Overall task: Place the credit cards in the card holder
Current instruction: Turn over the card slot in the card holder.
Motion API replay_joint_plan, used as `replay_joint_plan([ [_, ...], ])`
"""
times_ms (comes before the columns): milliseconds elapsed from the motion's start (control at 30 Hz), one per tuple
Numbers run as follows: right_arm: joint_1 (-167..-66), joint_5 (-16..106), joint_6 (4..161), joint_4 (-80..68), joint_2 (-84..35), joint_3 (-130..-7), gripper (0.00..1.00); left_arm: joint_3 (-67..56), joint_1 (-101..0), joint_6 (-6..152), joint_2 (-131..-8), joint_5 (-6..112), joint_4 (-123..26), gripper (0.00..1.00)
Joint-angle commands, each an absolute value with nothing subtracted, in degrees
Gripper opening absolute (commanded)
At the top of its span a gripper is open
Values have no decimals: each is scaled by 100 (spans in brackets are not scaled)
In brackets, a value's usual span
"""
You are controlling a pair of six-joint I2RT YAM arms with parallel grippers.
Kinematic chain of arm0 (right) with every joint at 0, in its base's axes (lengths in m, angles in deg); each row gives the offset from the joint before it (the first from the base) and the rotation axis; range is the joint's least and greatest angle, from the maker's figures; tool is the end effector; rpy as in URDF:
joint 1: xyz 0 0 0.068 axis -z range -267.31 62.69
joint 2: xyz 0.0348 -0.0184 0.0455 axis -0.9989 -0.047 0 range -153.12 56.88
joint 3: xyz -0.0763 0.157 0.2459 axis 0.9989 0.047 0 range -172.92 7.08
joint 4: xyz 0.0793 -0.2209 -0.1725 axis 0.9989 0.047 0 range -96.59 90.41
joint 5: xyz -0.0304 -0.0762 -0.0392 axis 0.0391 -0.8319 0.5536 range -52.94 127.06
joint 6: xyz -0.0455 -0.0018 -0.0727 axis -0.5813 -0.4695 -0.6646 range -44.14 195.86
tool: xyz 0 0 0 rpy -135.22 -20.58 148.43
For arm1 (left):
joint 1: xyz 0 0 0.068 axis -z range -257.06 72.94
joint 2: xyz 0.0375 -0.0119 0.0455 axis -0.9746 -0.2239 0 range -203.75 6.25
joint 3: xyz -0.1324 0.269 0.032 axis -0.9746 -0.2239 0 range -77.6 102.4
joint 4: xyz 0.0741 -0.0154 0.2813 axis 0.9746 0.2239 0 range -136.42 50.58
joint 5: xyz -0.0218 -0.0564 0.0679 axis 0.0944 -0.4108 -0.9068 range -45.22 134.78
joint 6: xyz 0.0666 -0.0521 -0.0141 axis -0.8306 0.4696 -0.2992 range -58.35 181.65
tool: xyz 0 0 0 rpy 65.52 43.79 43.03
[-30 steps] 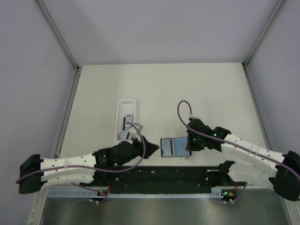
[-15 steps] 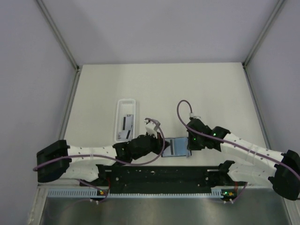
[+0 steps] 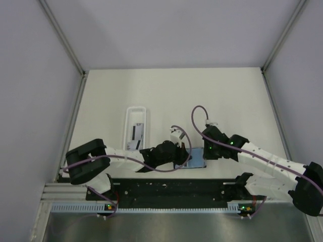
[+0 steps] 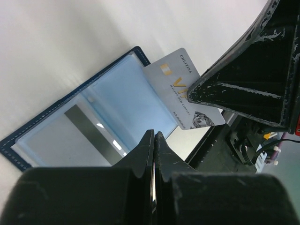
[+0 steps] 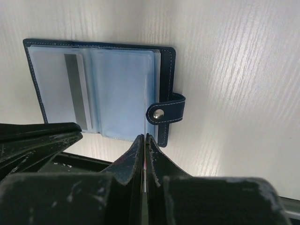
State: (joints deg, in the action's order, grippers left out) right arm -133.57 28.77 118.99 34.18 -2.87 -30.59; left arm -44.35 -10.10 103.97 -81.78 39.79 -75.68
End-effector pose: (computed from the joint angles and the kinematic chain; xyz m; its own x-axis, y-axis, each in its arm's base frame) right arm 0.1592 0.1506 0.1864 -0.9067 0.0311 -0.4207 -0.0679 0.9735 0.2182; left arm 0.1443 -0.3225 0.1512 -0.7213 -0.0180 -0.6924 0.5415 0.6086 -0.5800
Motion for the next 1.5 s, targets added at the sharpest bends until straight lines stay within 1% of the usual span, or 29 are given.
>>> replay_joint_plan([
  [0,-13249,2669,11760,3516,-227,-3273,0,-4139,-1026,10462,-8418,4337,-8070,0],
  [533,-13178,2432,11725,3630,-341,-3229,0,-3744,-1035,10366,-8946,4452,-8017,0],
  [967,-13090,2880,11690,3138,-368,-2931,0,-3638,-1044,10454,-9306,4452,-8131,0],
  [1467,-13090,2845,11743,3032,-491,-2623,0,-3348,-1070,10462,-9772,4452,-8246,0],
])
